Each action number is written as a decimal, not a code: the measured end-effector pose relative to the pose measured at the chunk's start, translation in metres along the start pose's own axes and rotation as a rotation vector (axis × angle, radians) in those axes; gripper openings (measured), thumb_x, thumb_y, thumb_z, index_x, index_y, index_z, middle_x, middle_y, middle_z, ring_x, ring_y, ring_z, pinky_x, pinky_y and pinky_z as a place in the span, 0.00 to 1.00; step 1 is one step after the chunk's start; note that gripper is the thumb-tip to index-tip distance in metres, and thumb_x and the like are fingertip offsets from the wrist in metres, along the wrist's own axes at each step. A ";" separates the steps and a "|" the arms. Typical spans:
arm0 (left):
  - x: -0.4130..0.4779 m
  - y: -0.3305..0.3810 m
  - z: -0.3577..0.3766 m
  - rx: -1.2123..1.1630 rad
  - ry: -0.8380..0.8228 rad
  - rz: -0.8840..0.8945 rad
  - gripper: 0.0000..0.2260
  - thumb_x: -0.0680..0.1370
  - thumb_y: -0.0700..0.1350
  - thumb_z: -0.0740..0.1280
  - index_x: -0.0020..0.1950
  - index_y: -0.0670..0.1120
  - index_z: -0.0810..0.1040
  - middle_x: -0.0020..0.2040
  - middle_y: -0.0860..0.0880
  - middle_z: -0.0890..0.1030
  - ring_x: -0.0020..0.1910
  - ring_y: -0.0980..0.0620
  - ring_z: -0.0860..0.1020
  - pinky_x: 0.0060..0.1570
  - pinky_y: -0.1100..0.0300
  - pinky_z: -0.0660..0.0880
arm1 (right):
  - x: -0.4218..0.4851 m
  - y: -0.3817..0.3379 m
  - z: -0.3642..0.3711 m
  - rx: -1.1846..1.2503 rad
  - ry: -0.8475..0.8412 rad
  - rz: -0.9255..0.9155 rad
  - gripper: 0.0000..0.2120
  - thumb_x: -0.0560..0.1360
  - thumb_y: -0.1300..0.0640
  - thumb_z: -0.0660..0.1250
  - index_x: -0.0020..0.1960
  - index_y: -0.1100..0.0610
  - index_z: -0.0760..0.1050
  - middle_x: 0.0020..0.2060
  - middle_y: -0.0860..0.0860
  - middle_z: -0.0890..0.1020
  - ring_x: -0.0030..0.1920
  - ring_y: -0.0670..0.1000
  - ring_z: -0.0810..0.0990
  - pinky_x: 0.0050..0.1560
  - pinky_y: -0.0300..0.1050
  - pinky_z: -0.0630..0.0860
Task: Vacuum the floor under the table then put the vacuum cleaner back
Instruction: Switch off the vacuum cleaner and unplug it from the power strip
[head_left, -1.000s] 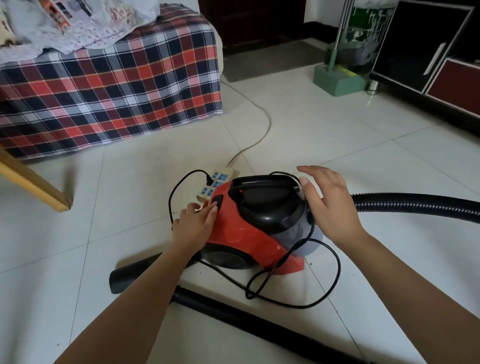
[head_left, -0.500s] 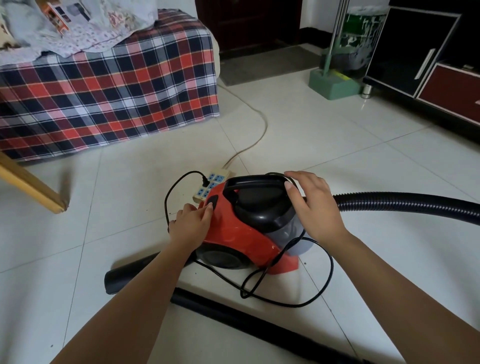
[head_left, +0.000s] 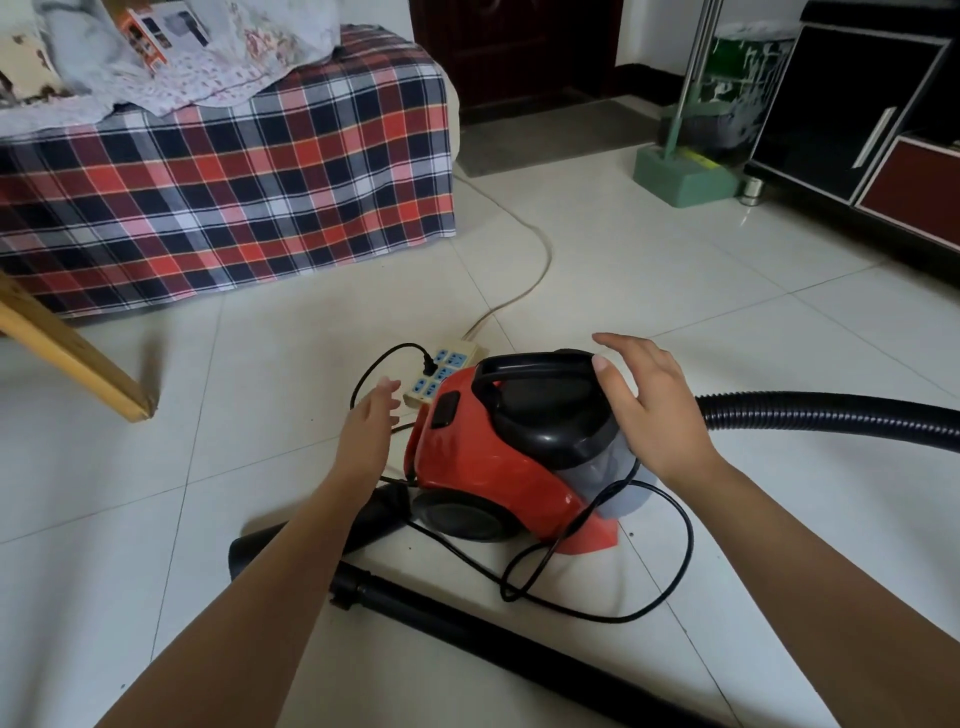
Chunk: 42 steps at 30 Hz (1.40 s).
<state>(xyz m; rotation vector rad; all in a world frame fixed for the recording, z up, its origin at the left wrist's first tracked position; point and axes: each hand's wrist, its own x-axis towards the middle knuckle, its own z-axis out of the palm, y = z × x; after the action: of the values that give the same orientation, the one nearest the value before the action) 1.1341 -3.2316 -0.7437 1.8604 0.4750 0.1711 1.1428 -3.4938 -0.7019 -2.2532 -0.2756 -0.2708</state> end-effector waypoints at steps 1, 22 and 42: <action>0.004 0.000 -0.005 -0.042 0.026 -0.006 0.20 0.83 0.53 0.50 0.65 0.45 0.74 0.58 0.45 0.77 0.55 0.47 0.75 0.50 0.58 0.68 | 0.002 0.000 0.001 0.005 0.008 0.001 0.17 0.81 0.52 0.56 0.67 0.53 0.70 0.64 0.50 0.74 0.67 0.50 0.66 0.63 0.35 0.59; 0.113 0.073 -0.003 -0.185 -0.048 0.160 0.16 0.82 0.47 0.54 0.48 0.43 0.80 0.42 0.45 0.82 0.40 0.49 0.80 0.44 0.57 0.74 | 0.119 -0.045 0.022 0.362 0.095 0.196 0.11 0.79 0.54 0.59 0.57 0.51 0.77 0.50 0.47 0.82 0.52 0.43 0.77 0.42 0.20 0.66; 0.197 0.033 -0.006 0.105 -0.079 0.132 0.08 0.79 0.45 0.64 0.53 0.44 0.80 0.45 0.50 0.81 0.45 0.53 0.77 0.44 0.66 0.70 | 0.200 -0.004 0.089 -0.037 -0.263 0.045 0.15 0.79 0.52 0.59 0.65 0.52 0.73 0.59 0.49 0.77 0.62 0.49 0.73 0.56 0.37 0.66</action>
<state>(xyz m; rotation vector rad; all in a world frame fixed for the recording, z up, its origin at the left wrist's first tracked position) 1.3187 -3.1551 -0.7339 1.9950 0.3116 0.1634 1.3414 -3.4012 -0.6986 -2.3283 -0.3597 0.0459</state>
